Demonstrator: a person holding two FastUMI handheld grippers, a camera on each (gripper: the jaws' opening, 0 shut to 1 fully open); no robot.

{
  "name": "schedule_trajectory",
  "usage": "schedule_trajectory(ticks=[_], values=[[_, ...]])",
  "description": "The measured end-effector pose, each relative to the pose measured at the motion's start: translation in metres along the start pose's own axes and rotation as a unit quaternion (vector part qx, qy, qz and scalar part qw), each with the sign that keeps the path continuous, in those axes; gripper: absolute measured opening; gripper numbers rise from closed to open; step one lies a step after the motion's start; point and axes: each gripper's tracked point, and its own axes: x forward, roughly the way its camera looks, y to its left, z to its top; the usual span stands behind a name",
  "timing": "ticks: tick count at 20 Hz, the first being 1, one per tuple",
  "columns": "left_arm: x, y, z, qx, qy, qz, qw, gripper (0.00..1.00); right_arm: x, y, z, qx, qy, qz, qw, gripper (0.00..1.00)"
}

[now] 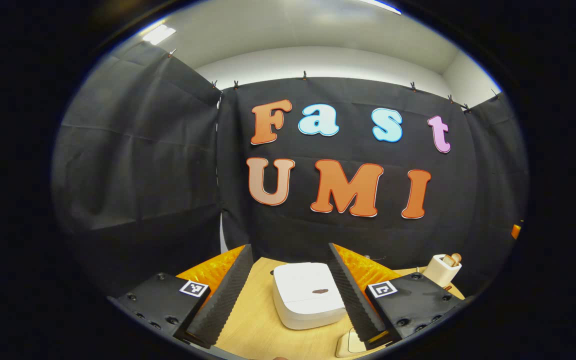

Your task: Close the left gripper, press the button to open the rice cooker; take a wooden spoon from the chopstick holder with the right hand, scoop a spoonful of rice and pour it into the rice cooker, then put the wooden spoon back into the chopstick holder.

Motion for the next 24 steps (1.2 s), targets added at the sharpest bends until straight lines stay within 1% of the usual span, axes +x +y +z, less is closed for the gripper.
schedule_trajectory(ticks=[6, 11, 13, 14, 16, 17, 18, 19, 20, 21, 22, 23, 24], values=[[0.0, 0.004, -0.004, 0.009, 0.005, 0.011, 1.0, 1.0, -0.001, 0.006, 0.003, 0.003, -0.007, 0.004, 1.0, 0.94], [-0.003, 0.002, -0.003, 0.008, 0.006, 0.001, 1.0, 1.0, -0.001, 0.003, 0.004, 0.008, -0.007, -0.003, 1.0, 0.94], [-0.002, 0.004, -0.003, 0.009, 0.006, 0.004, 1.0, 1.0, -0.002, 0.003, 0.003, 0.014, -0.006, -0.002, 1.0, 0.94], [-0.002, 0.005, -0.004, 0.011, 0.008, 0.002, 1.0, 0.97, -0.002, 0.003, 0.003, 0.015, -0.006, -0.003, 1.0, 0.94], [0.004, 0.003, -0.005, 0.014, 0.01, 0.008, 1.0, 0.75, -0.001, 0.002, 0.001, 0.014, -0.005, -0.004, 1.0, 0.94], [0.004, -0.001, -0.008, 0.017, 0.015, 0.003, 1.0, 0.63, -0.001, 0.002, 0.001, 0.014, -0.004, -0.002, 1.0, 0.94], [0.006, -0.005, -0.011, 0.021, 0.02, -0.005, 1.0, 0.63, -0.001, 0.003, 0.0, 0.015, -0.004, -0.001, 1.0, 0.94], [0.006, -0.011, -0.015, 0.027, 0.025, -0.02, 0.999, 0.53, 0.0, 0.003, 0.0, 0.016, -0.004, 0.0, 1.0, 0.94], [0.004, -0.008, -0.013, 0.034, 0.023, 0.001, 0.999, 0.29, 0.001, 0.003, 0.001, 0.017, -0.004, 0.0, 1.0, 0.94], [0.008, -0.008, -0.011, 0.039, 0.02, -0.003, 0.999, 0.05, 0.003, 0.003, 0.0, 0.018, -0.003, 0.0, 1.0, 0.94], [0.009, -0.009, -0.011, 0.045, 0.019, -0.007, 0.999, 0.12, 0.004, 0.002, 0.0, 0.018, -0.004, 0.0, 1.0, 0.94], [0.011, -0.013, -0.009, 0.049, 0.017, -0.004, 0.999, 0.12, 0.005, 0.002, -0.001, 0.017, -0.003, 0.0, 1.0, 0.94], [0.02, -0.019, -0.017, 0.049, 0.016, -0.011, 0.999, 0.09, 0.006, 0.002, -0.002, 0.015, -0.001, 0.0, 1.0, 0.94]])
